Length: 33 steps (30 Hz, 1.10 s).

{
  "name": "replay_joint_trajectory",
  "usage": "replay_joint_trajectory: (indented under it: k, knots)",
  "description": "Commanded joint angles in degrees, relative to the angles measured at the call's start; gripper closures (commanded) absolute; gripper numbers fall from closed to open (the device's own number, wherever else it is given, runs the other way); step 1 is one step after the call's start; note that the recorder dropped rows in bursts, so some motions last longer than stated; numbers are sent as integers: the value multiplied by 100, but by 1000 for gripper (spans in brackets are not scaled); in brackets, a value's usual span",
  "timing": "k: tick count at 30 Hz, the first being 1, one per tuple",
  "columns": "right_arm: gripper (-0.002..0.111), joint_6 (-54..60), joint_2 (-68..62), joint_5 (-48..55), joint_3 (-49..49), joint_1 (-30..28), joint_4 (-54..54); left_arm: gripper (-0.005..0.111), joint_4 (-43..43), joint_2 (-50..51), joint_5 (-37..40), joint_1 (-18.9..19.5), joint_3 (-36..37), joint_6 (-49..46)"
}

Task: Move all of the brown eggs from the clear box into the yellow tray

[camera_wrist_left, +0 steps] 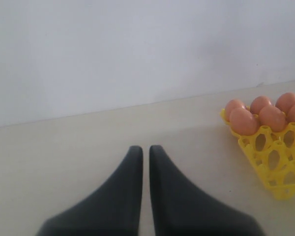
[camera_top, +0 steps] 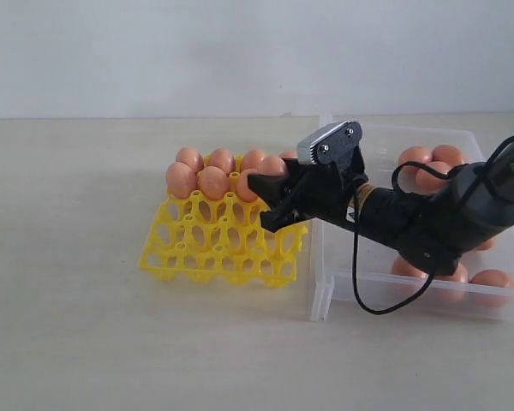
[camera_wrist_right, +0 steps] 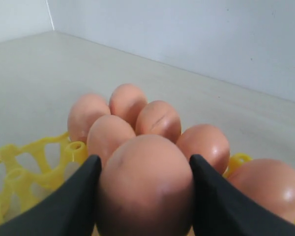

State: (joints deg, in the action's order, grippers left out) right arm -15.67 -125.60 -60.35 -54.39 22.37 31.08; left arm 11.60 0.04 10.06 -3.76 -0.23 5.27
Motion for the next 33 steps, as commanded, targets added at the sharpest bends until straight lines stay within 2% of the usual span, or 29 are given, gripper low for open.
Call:
replay_joint_trajectory:
  k: [1,4,10,20,27,33]
  knots:
    - [109,693,-2,148,35,211,-256,103,-13,-4,-18,-29,23,29]
    - [109,1162,-2,633,35,401,-864,103,-13,-4,-18,-29,23,29]
    - [109,1130,-2,1119,35,343,-1942,103,-13,-4,-18,-29,23,29]
    - [109,1050,-29,1203,35,335,-2034,103,-13,-4,-18,-29,23,29]
    - [109,607,-29,1383,35,335,-1782,103,-13,-4,-18,-29,23,29]
    - [109,528,-29,2232,-121,335,-1346,103,-13,-4,-18,-29,23,29]
